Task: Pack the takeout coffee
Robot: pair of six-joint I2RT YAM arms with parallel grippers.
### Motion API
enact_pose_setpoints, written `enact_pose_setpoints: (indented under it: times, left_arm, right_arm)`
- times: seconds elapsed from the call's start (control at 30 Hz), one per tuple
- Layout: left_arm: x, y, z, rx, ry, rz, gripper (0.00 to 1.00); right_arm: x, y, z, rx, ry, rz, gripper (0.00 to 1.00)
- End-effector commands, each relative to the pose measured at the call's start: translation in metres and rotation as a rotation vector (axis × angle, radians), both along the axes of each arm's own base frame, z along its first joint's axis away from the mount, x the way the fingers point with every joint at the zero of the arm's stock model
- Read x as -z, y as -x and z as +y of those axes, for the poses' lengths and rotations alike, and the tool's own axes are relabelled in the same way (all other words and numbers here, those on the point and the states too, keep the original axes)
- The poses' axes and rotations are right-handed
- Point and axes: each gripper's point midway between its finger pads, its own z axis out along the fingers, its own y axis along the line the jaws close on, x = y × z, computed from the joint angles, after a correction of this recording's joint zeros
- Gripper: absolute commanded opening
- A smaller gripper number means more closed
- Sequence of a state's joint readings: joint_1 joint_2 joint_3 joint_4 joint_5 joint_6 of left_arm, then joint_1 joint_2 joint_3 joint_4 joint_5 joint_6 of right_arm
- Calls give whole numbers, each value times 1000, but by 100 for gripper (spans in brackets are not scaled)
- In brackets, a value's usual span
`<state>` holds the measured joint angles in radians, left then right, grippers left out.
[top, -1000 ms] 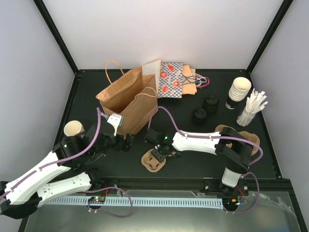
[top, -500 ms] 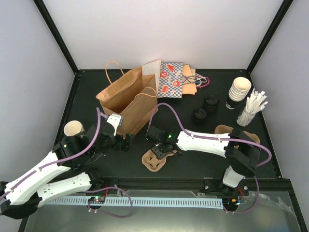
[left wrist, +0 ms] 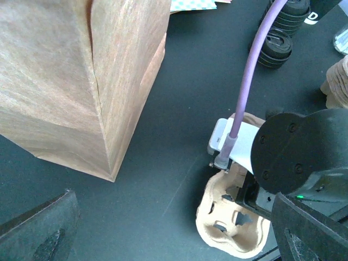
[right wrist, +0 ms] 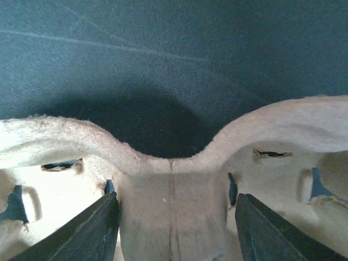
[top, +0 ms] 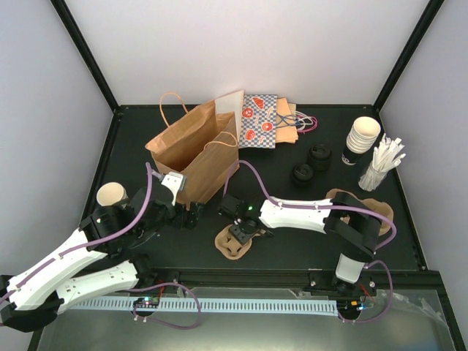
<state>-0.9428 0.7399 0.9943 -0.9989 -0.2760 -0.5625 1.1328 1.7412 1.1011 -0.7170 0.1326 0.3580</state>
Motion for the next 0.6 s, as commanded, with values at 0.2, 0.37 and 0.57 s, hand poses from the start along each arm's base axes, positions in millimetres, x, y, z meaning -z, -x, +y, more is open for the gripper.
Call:
enact_pose_setpoints:
  times: [0.2, 0.37, 0.57]
  left_arm:
    - [-13, 1, 2, -13, 34, -7, 99]
    - [-12, 1, 2, -14, 33, -7, 99]
    - [-13, 1, 2, -11, 36, -9, 99]
  right_arm:
    - [7, -1, 2, 4, 3, -7, 50]
    - [-5, -3, 2, 7, -7, -26, 46]
    - [-34, -6, 2, 6, -53, -63, 46]
